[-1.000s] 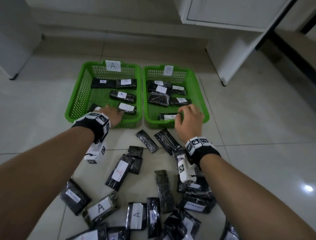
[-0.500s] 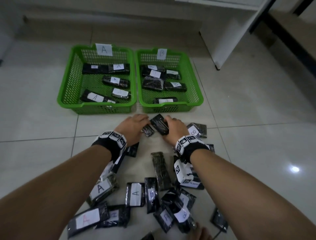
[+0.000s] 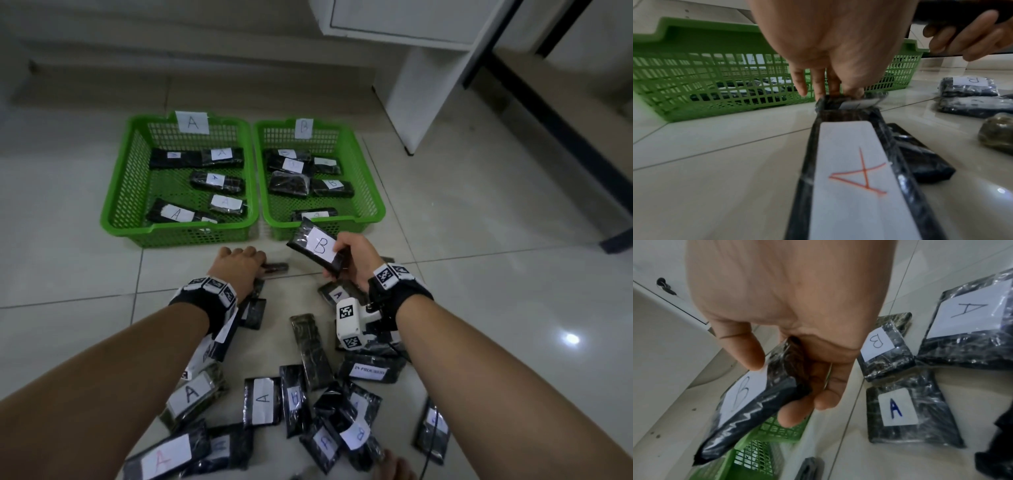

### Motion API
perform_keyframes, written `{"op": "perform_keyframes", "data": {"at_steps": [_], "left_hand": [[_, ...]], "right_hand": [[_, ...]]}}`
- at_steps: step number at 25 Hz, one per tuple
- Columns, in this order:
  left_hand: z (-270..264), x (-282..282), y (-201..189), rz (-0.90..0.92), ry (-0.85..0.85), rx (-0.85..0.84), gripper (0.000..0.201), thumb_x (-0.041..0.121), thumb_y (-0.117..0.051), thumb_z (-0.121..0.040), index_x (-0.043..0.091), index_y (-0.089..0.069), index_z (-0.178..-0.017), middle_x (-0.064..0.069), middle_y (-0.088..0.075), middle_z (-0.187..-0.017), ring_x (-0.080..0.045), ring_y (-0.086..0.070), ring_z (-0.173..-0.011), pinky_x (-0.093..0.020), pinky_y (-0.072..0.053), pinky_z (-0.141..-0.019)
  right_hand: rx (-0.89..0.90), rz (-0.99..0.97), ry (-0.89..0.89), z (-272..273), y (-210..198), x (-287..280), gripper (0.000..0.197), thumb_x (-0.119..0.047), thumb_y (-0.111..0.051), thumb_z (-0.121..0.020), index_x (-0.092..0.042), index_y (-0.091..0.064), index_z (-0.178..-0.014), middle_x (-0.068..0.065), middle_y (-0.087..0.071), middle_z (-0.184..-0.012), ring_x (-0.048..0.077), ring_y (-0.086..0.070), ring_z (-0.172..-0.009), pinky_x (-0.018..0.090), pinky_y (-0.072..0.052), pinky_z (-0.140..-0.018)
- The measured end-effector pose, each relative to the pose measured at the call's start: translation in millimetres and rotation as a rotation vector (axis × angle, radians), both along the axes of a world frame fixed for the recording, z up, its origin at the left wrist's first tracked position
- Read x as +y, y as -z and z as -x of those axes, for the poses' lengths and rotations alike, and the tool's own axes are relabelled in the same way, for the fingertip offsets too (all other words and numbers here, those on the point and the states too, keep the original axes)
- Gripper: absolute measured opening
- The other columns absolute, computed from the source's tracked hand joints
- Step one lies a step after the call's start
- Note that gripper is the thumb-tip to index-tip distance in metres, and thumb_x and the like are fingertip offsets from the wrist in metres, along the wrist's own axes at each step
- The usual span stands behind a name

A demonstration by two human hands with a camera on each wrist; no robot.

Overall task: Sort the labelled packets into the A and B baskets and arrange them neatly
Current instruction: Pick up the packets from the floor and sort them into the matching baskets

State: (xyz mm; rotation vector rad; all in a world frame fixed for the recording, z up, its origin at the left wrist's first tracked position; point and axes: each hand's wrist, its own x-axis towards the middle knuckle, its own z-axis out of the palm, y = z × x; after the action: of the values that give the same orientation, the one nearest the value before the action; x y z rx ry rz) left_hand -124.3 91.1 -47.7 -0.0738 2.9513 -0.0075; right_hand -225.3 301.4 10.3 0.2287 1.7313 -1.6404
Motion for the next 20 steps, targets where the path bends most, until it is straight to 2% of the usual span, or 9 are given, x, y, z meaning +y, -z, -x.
{"op": "perform_keyframes", "data": {"at_steps": [2,4,6,8,10,14,17,18,20], "left_hand": [[-4,-2,-5,-0.169,-0.070,0.033,0.025,0.012,-0.050,-0.093,0.016,-0.054,-0.117,-0.009,-0.065,-0.109,-0.030,-0.063,-0.099,-0.036,-0.042,-0.086],[-6,-10,-7,-0.566,-0.243,0.145,0.014,0.013,-0.047,-0.099,0.012,-0.061,-0.101,-0.013,-0.069,-0.089,-0.032,-0.064,-0.081,-0.032,-0.044,-0.070],[-4,-17,-11,-0.924,-0.394,0.187,0.024,0.020,-0.043,-0.103,0.011,-0.061,-0.091,-0.012,-0.068,-0.077,-0.029,-0.063,-0.069,-0.034,-0.048,-0.066],[-1,-20,-24,-1.269,-0.512,0.181,0.029,0.021,-0.038,-0.105,0.007,-0.063,-0.098,-0.018,-0.072,-0.088,-0.027,-0.065,-0.064,-0.038,-0.058,-0.062],[4,-23,-41,-1.458,-0.586,0.197,0.031,0.021,-0.035,-0.107,0.004,-0.061,-0.108,-0.021,-0.070,-0.090,-0.021,-0.064,-0.055,-0.029,-0.055,-0.050],[20,-39,-62,-1.532,-0.662,0.354,0.028,0.022,-0.046,-0.103,0.002,-0.063,-0.115,-0.019,-0.066,-0.086,-0.015,-0.061,-0.053,-0.025,-0.052,-0.047],[33,-58,-67,-1.472,-0.751,0.434,0.017,0.007,-0.050,-0.099,0.007,-0.067,-0.104,-0.014,-0.065,-0.081,-0.014,-0.064,-0.055,-0.025,-0.057,-0.052],[35,-66,-66,-1.382,-0.758,0.439,0.021,0.005,-0.047,-0.097,0.009,-0.067,-0.104,-0.012,-0.066,-0.081,-0.019,-0.066,-0.060,-0.029,-0.058,-0.056],[40,-79,-64,-1.111,-0.714,0.437,0.030,0.012,-0.043,-0.093,0.013,-0.061,-0.117,-0.011,-0.070,-0.087,-0.031,-0.068,-0.076,-0.042,-0.059,-0.069]], "right_hand": [[0.002,0.028,0.032,1,-8,-2,0.016,-0.009,-0.044,-0.081,0.001,-0.053,-0.090,0.016,-0.055,-0.067,0.029,-0.055,-0.040,0.025,-0.040,-0.040],[0.019,0.074,0.084,4,-16,-6,0.015,-0.009,-0.043,-0.082,-0.001,-0.054,-0.090,0.014,-0.054,-0.068,0.027,-0.054,-0.043,0.027,-0.043,-0.043],[0.024,0.135,0.108,7,-21,-11,0.012,-0.005,-0.043,-0.082,-0.003,-0.054,-0.083,0.015,-0.058,-0.072,0.030,-0.059,-0.053,0.033,-0.049,-0.053],[0.026,0.182,0.117,11,-25,-17,0.012,0.000,-0.043,-0.080,-0.001,-0.054,-0.083,0.019,-0.062,-0.081,0.034,-0.065,-0.064,0.035,-0.054,-0.059],[0.040,0.173,0.140,16,-25,-25,0.014,0.003,-0.044,-0.078,0.000,-0.054,-0.087,0.022,-0.062,-0.088,0.035,-0.068,-0.065,0.037,-0.058,-0.061],[0.179,0.003,0.196,27,-21,-36,0.007,0.001,-0.052,-0.077,-0.002,-0.059,-0.078,0.021,-0.063,-0.077,0.030,-0.063,-0.054,0.028,-0.048,-0.046],[0.333,-0.092,0.161,37,-17,-41,0.005,-0.003,-0.063,-0.075,-0.005,-0.068,-0.073,0.016,-0.060,-0.070,0.025,-0.052,-0.057,0.028,-0.042,-0.046],[0.375,-0.125,0.149,40,-16,-43,0.006,-0.005,-0.064,-0.074,-0.002,-0.070,-0.075,0.014,-0.059,-0.068,0.024,-0.051,-0.059,0.028,-0.040,-0.046],[0.494,-0.225,0.112,48,-16,-49,0.016,-0.011,-0.062,-0.073,0.001,-0.070,-0.079,0.011,-0.058,-0.067,0.022,-0.049,-0.062,0.028,-0.039,-0.051]]}}
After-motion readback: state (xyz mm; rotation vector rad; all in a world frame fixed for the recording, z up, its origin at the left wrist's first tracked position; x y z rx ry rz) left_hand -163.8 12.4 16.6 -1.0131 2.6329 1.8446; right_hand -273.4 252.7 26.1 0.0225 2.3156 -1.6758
